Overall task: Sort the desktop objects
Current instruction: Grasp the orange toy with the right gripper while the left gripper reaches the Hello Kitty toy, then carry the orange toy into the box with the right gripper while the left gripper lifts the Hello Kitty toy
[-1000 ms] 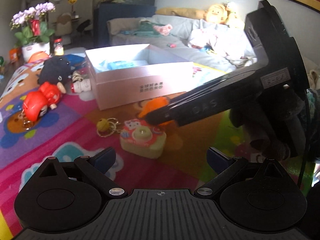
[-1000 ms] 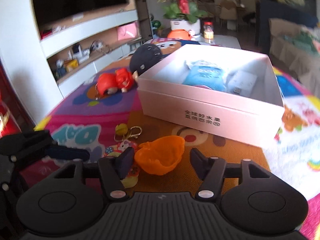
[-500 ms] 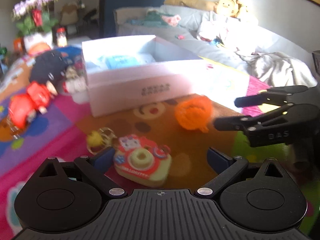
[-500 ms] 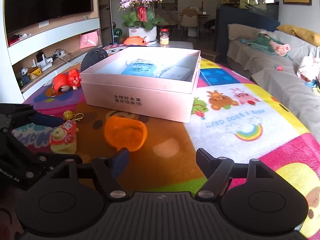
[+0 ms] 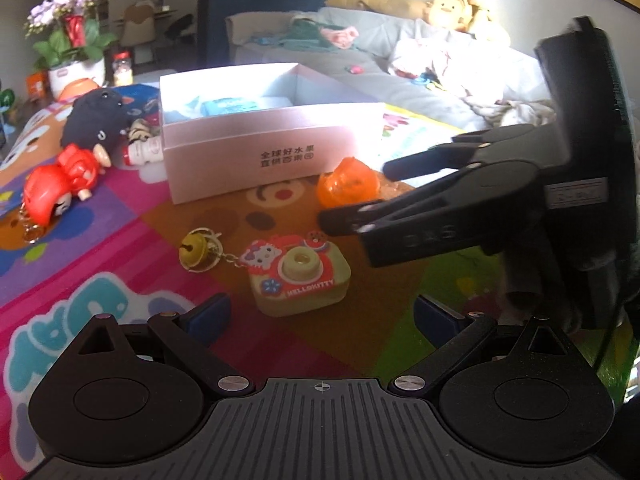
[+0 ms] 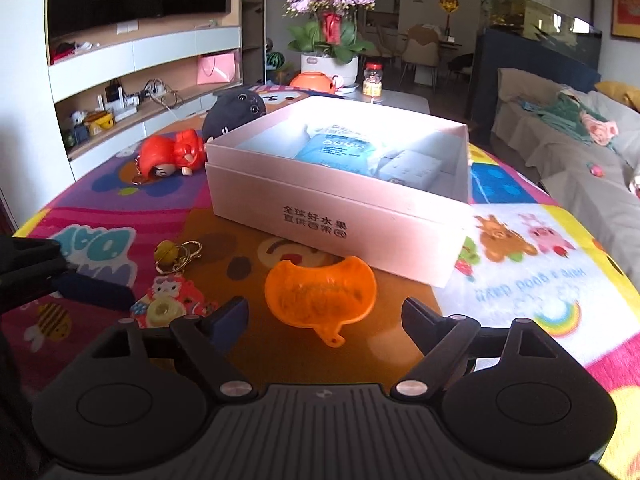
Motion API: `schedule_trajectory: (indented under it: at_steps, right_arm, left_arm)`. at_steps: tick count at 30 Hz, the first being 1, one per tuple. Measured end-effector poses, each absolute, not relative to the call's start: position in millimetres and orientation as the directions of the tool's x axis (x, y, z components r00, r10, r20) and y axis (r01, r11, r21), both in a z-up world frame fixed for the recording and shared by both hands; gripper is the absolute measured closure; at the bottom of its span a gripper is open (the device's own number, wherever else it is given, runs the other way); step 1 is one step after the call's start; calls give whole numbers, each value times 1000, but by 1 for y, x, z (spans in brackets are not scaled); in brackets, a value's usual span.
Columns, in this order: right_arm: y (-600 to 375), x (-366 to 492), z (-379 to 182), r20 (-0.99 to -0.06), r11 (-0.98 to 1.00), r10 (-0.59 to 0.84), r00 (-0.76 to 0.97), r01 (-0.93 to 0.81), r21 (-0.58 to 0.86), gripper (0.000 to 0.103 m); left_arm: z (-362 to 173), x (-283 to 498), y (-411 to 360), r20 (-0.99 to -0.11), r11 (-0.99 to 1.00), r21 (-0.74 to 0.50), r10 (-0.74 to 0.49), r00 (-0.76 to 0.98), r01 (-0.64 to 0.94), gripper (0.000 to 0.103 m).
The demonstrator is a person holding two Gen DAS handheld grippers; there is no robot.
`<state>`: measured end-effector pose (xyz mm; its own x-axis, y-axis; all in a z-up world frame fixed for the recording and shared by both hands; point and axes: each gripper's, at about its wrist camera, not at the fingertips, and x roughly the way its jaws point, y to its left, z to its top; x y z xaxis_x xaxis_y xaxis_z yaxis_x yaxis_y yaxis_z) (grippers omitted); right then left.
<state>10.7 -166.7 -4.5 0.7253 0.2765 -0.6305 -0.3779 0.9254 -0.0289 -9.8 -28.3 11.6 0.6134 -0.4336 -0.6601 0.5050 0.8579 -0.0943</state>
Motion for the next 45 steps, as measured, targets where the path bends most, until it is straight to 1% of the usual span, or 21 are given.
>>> schedule_trajectory:
  at_steps: [1, 2, 3, 6, 7, 10, 12, 13, 14, 17, 20, 23, 25, 27, 30, 32, 36, 41, 42, 43, 45]
  right_arm:
    - [-164, 13, -5, -631, 922, 277, 724, -385, -38, 33]
    - [-162, 14, -5, -634, 920, 274, 723, -390, -47, 41]
    - [-161, 15, -4, -637, 921, 267, 723, -386, -52, 44]
    - [-169, 9, 1, -622, 929, 264, 737, -368, -42, 44]
    - [-172, 6, 4, -614, 931, 260, 745, -361, -45, 44]
    - [-185, -6, 13, -599, 938, 257, 758, -346, -35, 43]
    - [-193, -16, 18, -593, 942, 251, 765, -334, -32, 43]
    - [-196, -21, 21, -590, 943, 245, 769, -330, -39, 43]
    - [-198, -26, 22, -589, 943, 240, 772, -330, -48, 44]
    - [-200, -43, 28, -585, 935, 242, 774, -347, -72, 44]
    - [-201, -60, 38, -560, 927, 246, 791, -360, -101, 44]
    - [-205, -75, 63, -492, 929, 252, 833, -351, -117, 44]
    - [-210, -83, 89, -409, 938, 253, 877, -326, -119, 44]
    - [-218, -87, 121, -300, 951, 245, 922, -288, -109, 44]
    - [-230, -82, 164, -176, 965, 239, 955, -254, -68, 44]
    - [-236, -70, 184, -142, 969, 234, 962, -243, -43, 44]
    - [-241, -30, 197, -198, 969, 244, 949, -244, 23, 44]
    - [-234, 32, 182, -288, 958, 288, 913, -272, 94, 44]
    - [-232, 45, 176, -310, 951, 310, 899, -290, 110, 42]
    - [-231, 58, 170, -333, 945, 328, 884, -302, 129, 31]
    - [-234, 75, 155, -358, 949, 310, 881, -265, 170, 17]
  left_arm:
    - [13, -9, -28, -657, 864, -99, -429, 619, 494, 2]
    - [14, -8, -28, -656, 870, -104, -424, 625, 482, 2]
    - [15, -6, -28, -654, 876, -107, -419, 630, 471, 3]
    - [16, 3, -30, -655, 899, -118, -390, 647, 423, 3]
    - [16, 6, -32, -658, 903, -123, -385, 648, 411, 6]
    - [16, 11, -41, -666, 910, -103, -363, 652, 402, 20]
    - [13, 10, -49, -665, 912, -54, -337, 666, 407, 23]
    - [12, 9, -52, -659, 914, -21, -318, 681, 406, 28]
    - [11, 7, -55, -650, 915, 12, -298, 699, 402, 40]
    - [13, -3, -57, -621, 912, 68, -278, 733, 404, 42]
    - [30, -20, -54, -573, 893, 95, -313, 758, 440, 42]
    - [65, -34, -50, -481, 877, 140, -346, 806, 460, 42]
    - [90, -35, -46, -404, 878, 172, -351, 845, 447, 42]
    - [114, -30, -42, -340, 889, 179, -346, 875, 421, 42]
    - [139, -13, -38, -293, 903, 160, -342, 893, 398, 42]
    - [147, 4, -36, -292, 912, 126, -341, 894, 389, 42]
    - [148, 37, -34, -308, 917, 61, -357, 882, 393, 42]
    - [144, 71, -27, -322, 927, 41, -341, 883, 373, 42]
    - [143, 75, -26, -327, 928, 35, -340, 882, 371, 42]
    - [142, 80, -25, -333, 929, 34, -338, 880, 369, 42]
    - [137, 89, -26, -343, 928, 37, -338, 877, 372, 42]
